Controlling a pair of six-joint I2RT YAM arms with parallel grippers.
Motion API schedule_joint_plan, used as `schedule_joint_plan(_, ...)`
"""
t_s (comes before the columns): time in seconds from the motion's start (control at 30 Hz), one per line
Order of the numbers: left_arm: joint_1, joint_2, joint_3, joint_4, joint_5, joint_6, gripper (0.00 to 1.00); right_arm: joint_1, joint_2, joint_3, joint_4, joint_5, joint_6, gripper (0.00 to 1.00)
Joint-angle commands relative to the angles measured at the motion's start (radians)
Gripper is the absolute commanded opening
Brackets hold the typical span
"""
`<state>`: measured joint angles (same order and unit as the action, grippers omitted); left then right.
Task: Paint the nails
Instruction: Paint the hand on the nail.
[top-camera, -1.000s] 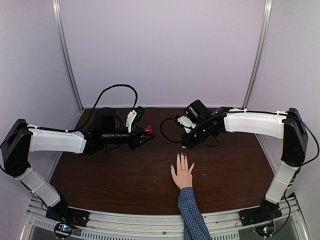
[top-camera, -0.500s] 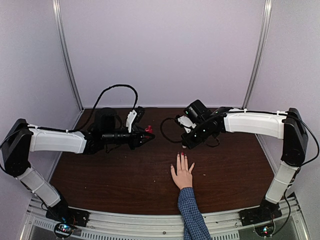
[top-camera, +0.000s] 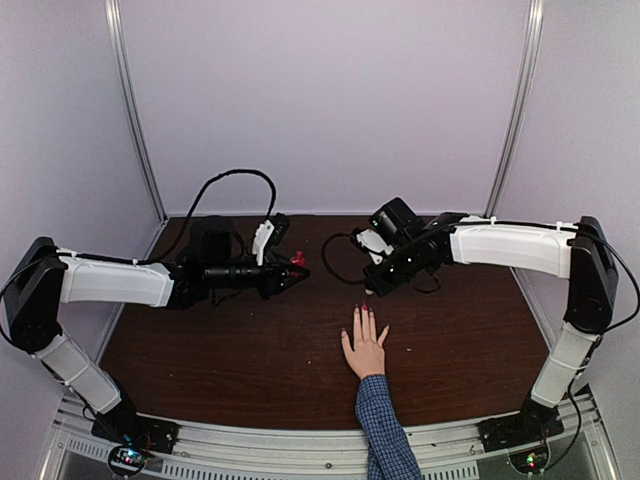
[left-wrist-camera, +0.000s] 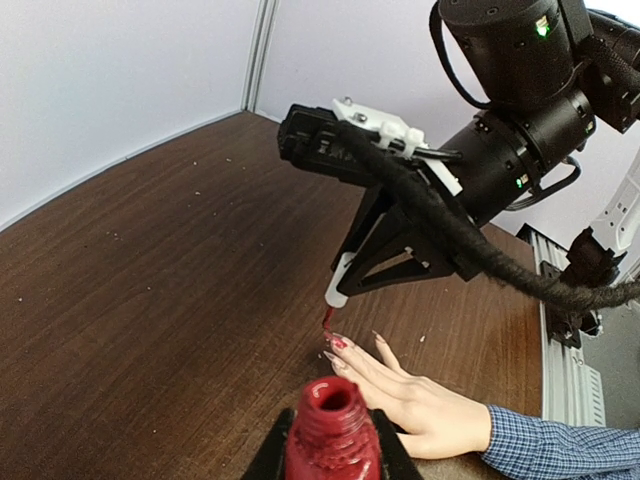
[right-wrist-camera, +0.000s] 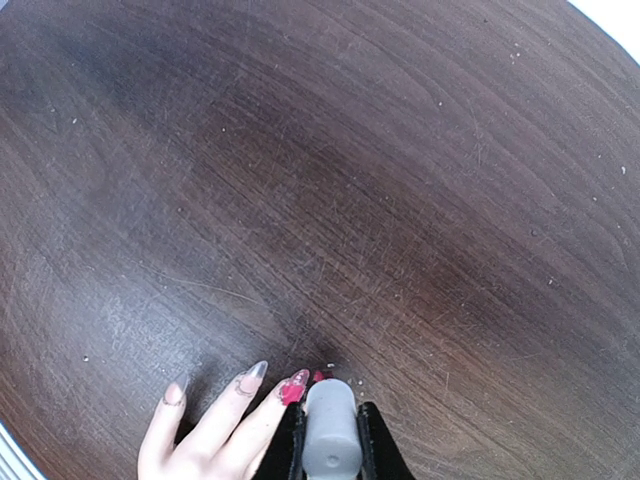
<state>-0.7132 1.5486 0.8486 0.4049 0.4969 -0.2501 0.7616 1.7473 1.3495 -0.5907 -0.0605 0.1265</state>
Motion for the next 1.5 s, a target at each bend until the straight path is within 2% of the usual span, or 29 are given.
schedule_joint_plan(0.0,0.006,0.007,0.001,0.075,0.019,-0.01,0.0,-0.003,-0.052,-0.009,0.013,0.033,-0.001,0.0)
schedule_joint_plan(1.47,0.006,0.008,-0.006,0.089,0.016,-0.014,0.0,0.028,-0.007,0.014,-0.003,-0.051,-0.033,0.0)
